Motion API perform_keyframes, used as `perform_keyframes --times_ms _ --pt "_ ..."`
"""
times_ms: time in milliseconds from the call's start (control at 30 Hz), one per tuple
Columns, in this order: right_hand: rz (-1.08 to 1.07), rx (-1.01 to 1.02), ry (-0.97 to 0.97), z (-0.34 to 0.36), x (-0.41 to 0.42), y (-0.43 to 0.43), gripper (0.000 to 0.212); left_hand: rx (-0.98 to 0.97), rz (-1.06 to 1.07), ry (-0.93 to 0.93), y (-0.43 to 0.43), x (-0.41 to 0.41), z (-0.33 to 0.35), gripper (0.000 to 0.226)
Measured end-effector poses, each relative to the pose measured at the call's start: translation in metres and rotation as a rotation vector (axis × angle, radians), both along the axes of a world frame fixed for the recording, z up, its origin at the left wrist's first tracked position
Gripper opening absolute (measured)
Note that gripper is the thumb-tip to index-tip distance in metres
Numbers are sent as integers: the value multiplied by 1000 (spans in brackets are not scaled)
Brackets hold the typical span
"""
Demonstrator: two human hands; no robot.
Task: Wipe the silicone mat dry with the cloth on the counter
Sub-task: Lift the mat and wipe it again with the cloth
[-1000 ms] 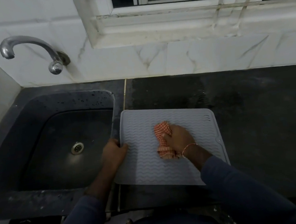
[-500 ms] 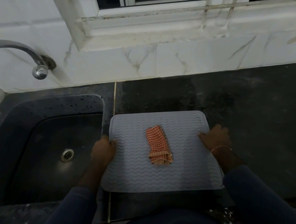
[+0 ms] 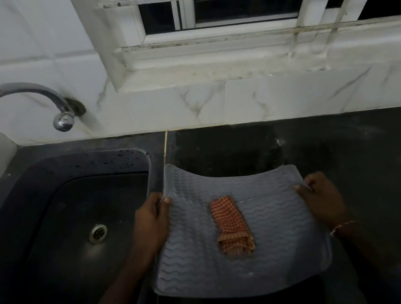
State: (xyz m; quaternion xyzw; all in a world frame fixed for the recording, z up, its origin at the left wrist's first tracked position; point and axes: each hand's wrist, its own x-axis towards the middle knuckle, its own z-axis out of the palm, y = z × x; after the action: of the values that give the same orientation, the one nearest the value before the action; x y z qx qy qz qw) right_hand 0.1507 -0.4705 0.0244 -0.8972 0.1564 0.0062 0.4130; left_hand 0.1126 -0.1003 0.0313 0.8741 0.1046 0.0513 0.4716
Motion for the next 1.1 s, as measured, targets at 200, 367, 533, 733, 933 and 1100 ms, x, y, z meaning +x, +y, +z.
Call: perform_keyframes --times_ms 200,367,533,733,933,1100 --pt "50 -72 -100 39 75 -22 21 -73 -10 -52 -11 59 21 16" --pt "-19 -86 -50 6 178 -47 30 -26 99 54 -5 167 -16 28" --pt "-52 -49 176 -69 173 -58 36 62 38 322 4 170 -73 40" --pt "-27 -100 202 -62 131 -56 52 19 128 291 -15 118 -77 31" --pt "-102 -29 265 -64 82 -51 42 -154 226 284 -26 85 -83 19" --pt "-159 8 166 -65 68 -49 39 -202 256 260 -26 81 -80 22"
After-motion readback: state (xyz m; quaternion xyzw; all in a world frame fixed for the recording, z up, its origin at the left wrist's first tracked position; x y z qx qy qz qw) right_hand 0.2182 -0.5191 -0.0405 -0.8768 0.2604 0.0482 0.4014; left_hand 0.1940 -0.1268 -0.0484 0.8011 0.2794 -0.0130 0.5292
